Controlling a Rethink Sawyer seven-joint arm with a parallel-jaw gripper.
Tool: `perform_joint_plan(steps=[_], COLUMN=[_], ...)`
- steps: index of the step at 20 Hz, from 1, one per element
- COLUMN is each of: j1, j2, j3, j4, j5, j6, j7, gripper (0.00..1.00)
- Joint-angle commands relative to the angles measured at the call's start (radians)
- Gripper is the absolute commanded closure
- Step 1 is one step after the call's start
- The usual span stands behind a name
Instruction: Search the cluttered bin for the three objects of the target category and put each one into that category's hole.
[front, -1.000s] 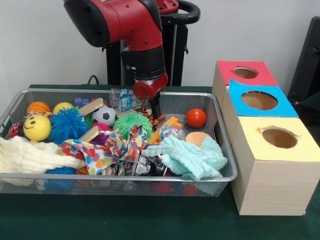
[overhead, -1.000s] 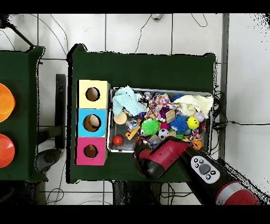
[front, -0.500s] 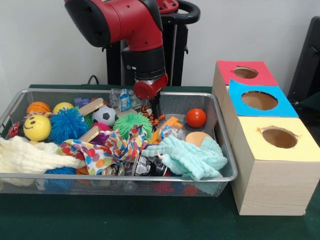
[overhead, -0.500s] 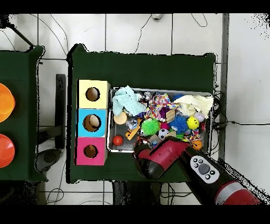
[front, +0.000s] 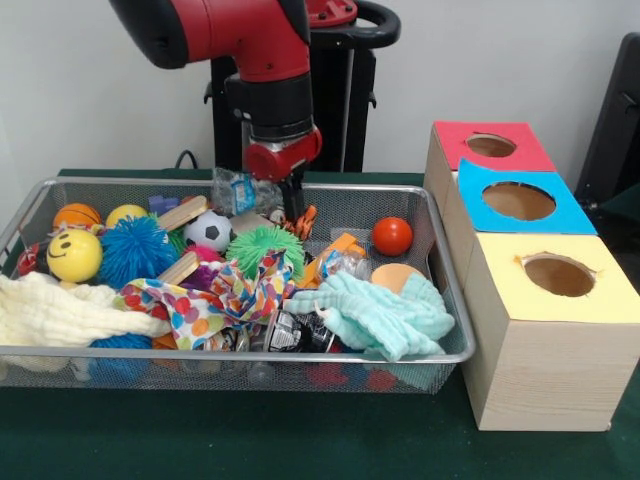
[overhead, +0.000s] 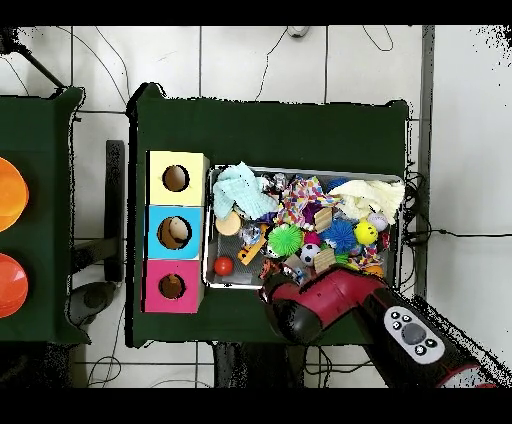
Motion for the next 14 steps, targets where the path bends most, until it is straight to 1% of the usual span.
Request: perform_joint_plan(steps=[1,6,10,14], j1=[-0.081,-0.116,-0.117,-0.093], j2=[-0.116,-0.142,-0.136,-0.128], j3=[0.095,0.126,0.133,0.134], j4=[0.039,0.06,0.059,0.05], j5=[0.091,0.105,0.089,0.078], j6=[0.194,0.221,0.225,0.229], j7=[-0.208,-0.228,-0.212,-0.18], gripper=[1.0,1.0,1.0,1.0])
